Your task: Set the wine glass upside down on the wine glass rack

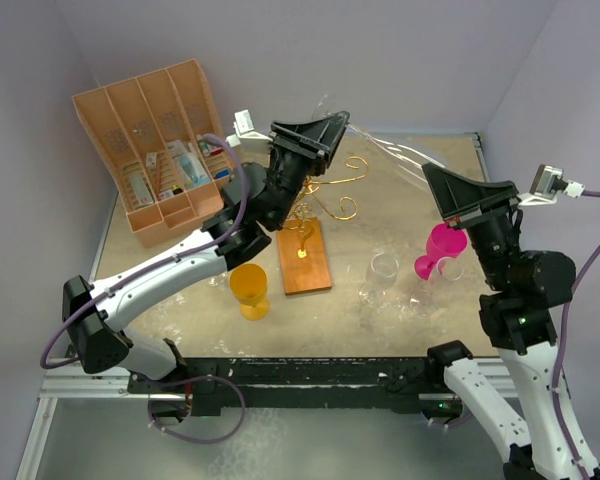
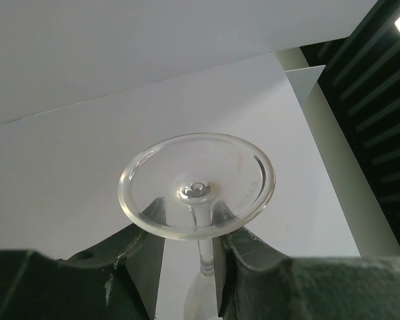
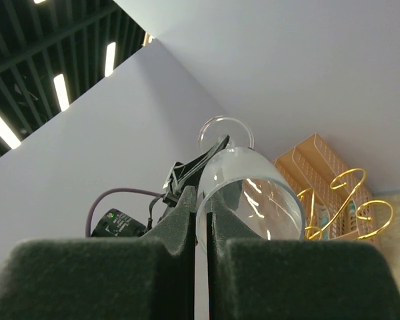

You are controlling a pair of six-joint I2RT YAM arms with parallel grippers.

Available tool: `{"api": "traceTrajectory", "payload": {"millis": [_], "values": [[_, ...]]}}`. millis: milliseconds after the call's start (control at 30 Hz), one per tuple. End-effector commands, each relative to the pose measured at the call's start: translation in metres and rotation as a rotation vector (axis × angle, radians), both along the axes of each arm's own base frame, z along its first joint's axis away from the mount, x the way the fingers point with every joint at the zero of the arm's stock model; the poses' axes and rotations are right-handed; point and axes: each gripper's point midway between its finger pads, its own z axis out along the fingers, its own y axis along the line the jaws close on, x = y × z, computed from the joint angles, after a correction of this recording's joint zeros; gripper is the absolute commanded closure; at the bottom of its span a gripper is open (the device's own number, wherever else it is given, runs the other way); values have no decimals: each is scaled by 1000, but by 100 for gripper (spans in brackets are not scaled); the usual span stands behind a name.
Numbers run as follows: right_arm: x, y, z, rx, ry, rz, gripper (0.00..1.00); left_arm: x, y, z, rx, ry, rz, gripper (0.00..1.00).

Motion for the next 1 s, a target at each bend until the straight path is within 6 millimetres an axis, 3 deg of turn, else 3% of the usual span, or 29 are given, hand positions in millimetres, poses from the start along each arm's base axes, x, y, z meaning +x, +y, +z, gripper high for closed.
{"api": "traceTrajectory", "payload": {"millis": [0, 267, 500, 567, 633, 700, 800, 867, 967], "values": [[-24, 3, 17, 12, -81, 54, 100, -6, 27, 51, -155, -73, 52, 70], [-31, 8, 12, 1, -79, 96, 100, -5, 26, 64, -197, -90, 47, 71], [-39, 12, 9, 6, -74, 142, 100, -5, 23, 69, -220, -110, 38, 89], [-39, 12, 7, 3, -64, 144, 100, -5, 22, 70, -220, -118, 33, 98], [-39, 11, 5, -6, -54, 132, 100, -6, 21, 70, -214, -123, 31, 100], [-37, 8, 1, -24, -25, 102, 90, -8, 22, 71, -200, -132, 33, 100], [-35, 3, -12, -77, 26, 49, 53, -10, 27, 73, -160, -147, 56, 100], [-34, -1, -21, -134, 57, 12, 37, -12, 32, 77, -114, -160, 76, 100], [-30, -4, -40, -233, 108, -31, 28, -16, 38, 78, -30, -171, 100, 100]]}}
